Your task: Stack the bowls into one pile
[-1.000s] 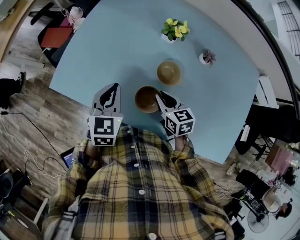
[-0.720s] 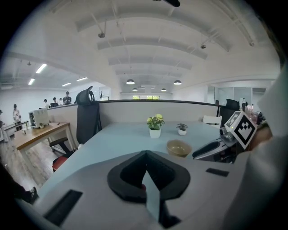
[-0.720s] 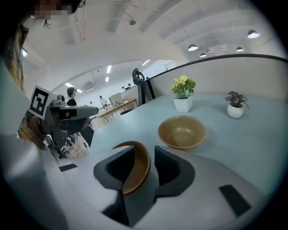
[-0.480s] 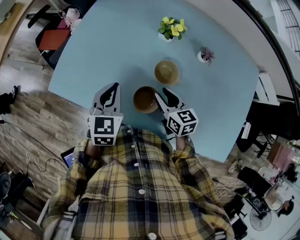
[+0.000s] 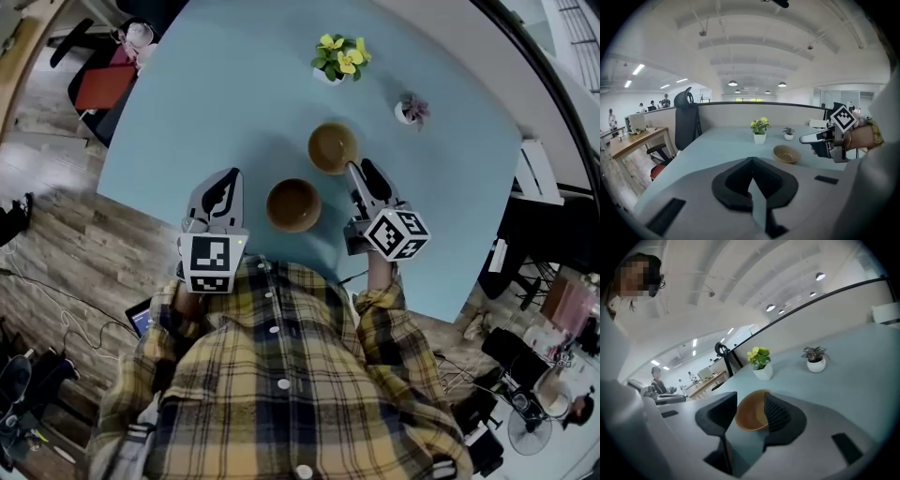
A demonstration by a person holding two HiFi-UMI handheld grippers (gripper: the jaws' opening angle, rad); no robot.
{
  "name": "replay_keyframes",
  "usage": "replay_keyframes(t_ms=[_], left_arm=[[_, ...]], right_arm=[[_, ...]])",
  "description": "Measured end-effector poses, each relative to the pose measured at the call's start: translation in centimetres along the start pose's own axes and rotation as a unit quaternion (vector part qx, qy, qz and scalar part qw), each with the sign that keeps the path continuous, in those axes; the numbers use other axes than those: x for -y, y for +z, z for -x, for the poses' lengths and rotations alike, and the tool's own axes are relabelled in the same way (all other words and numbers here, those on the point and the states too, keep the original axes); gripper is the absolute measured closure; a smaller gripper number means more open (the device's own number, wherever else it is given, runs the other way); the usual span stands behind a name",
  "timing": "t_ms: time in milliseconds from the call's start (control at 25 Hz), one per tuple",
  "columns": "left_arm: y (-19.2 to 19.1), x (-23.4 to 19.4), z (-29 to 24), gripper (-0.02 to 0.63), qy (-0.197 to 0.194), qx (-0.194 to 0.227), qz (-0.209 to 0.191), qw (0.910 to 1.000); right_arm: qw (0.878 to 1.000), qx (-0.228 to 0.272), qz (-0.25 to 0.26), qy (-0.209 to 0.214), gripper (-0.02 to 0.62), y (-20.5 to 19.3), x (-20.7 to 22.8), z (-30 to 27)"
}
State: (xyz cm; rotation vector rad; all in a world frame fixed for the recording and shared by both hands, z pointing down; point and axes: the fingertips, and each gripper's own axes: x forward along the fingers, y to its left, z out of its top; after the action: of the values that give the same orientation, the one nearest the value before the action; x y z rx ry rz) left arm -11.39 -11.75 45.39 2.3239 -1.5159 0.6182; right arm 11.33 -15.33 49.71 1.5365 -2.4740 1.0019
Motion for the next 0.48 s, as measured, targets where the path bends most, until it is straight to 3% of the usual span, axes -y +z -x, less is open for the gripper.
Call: replay_keyframes(t_ms=[200,480], left_arm=[[0.3,-0.3,-1.1,0.614,-0.007,-0.006,-0.002,1.0],[0.5,-0.1,-2.7,0.614,-0.021,-0.015,-0.007,0.9996]], right_arm=[[0.998,-0.013,-0.06,-0.025,0.425,-0.1,3.2,-1.0],[0.99,-0.061,-0.124,-0.01,0.425,-2.3,4.9,-3.3]])
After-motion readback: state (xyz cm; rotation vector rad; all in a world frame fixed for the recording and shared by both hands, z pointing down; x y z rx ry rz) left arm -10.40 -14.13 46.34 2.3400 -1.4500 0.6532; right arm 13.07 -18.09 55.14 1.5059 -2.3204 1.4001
